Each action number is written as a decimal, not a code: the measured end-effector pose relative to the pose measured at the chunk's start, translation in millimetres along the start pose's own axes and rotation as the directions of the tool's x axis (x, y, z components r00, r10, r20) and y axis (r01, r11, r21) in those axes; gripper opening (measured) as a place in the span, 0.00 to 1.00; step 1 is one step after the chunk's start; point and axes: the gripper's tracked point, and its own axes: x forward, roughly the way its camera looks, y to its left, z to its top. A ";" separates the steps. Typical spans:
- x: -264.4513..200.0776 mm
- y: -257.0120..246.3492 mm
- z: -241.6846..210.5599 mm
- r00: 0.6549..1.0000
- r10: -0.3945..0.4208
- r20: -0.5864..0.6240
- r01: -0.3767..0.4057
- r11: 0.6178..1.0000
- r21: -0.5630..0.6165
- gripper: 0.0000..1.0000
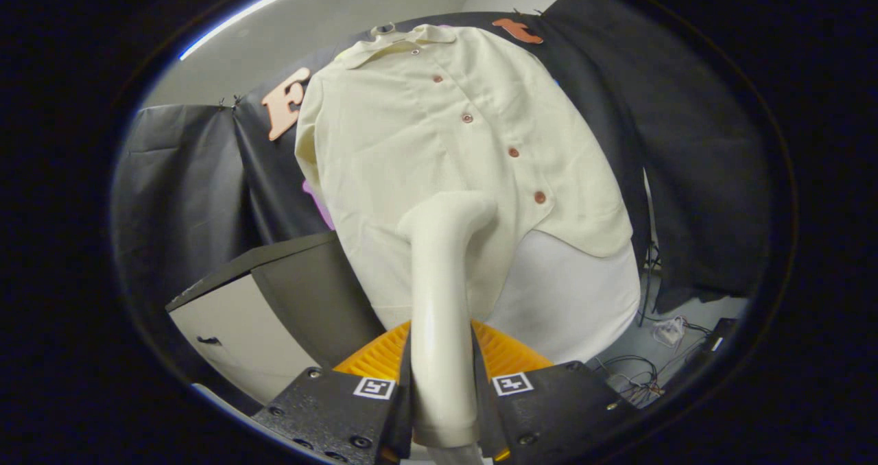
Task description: Iron the clothes twice with a garment steamer, once on the left side and once on the right side.
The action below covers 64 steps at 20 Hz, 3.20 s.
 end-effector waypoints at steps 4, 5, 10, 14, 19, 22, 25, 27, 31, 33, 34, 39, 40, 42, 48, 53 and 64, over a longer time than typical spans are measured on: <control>-15.6 0.8 -1.4 1.000 0.000 0.002 0.000 1.000 0.009 0.37; -19.9 2.0 1.1 1.000 0.002 0.004 -0.002 1.000 0.013 0.37; -43.8 6.8 38.6 0.998 0.002 0.056 -0.002 1.000 0.012 0.37; -58.0 3.7 95.1 0.991 -0.014 0.131 0.017 1.000 -0.021 0.37; -55.6 -6.6 182.0 0.968 -0.043 0.246 0.058 0.997 -0.056 0.37; -37.3 -14.4 228.6 0.952 -0.065 0.300 0.088 0.994 -0.064 0.37; -14.4 -22.2 262.8 0.937 -0.077 0.341 0.100 0.994 -0.051 0.37; 2.2 -21.1 281.5 0.929 -0.063 0.365 0.080 0.996 -0.034 0.37; 37.5 -26.9 298.6 0.916 -0.067 0.396 0.084 0.996 -0.025 0.37; 52.7 -36.2 290.7 0.921 -0.078 0.381 0.095 0.995 -0.026 0.37; 57.6 -41.4 279.3 0.930 -0.080 0.360 0.094 0.995 -0.022 0.37; 61.0 -64.0 227.5 0.945 -0.097 0.312 0.091 0.995 0.034 0.37; 59.5 -68.7 217.2 0.947 -0.104 0.302 0.093 0.994 0.051 0.37; 56.3 -76.5 193.7 0.955 -0.119 0.273 0.107 0.992 0.061 0.37; 46.0 -97.0 131.1 0.969 -0.161 0.188 0.141 0.983 0.113 0.37; 27.4 -109.0 85.4 0.972 -0.204 0.113 0.181 0.966 0.186 0.37; -57.6 8.2 79.1 0.984 -0.110 0.137 0.093 0.988 0.122 0.37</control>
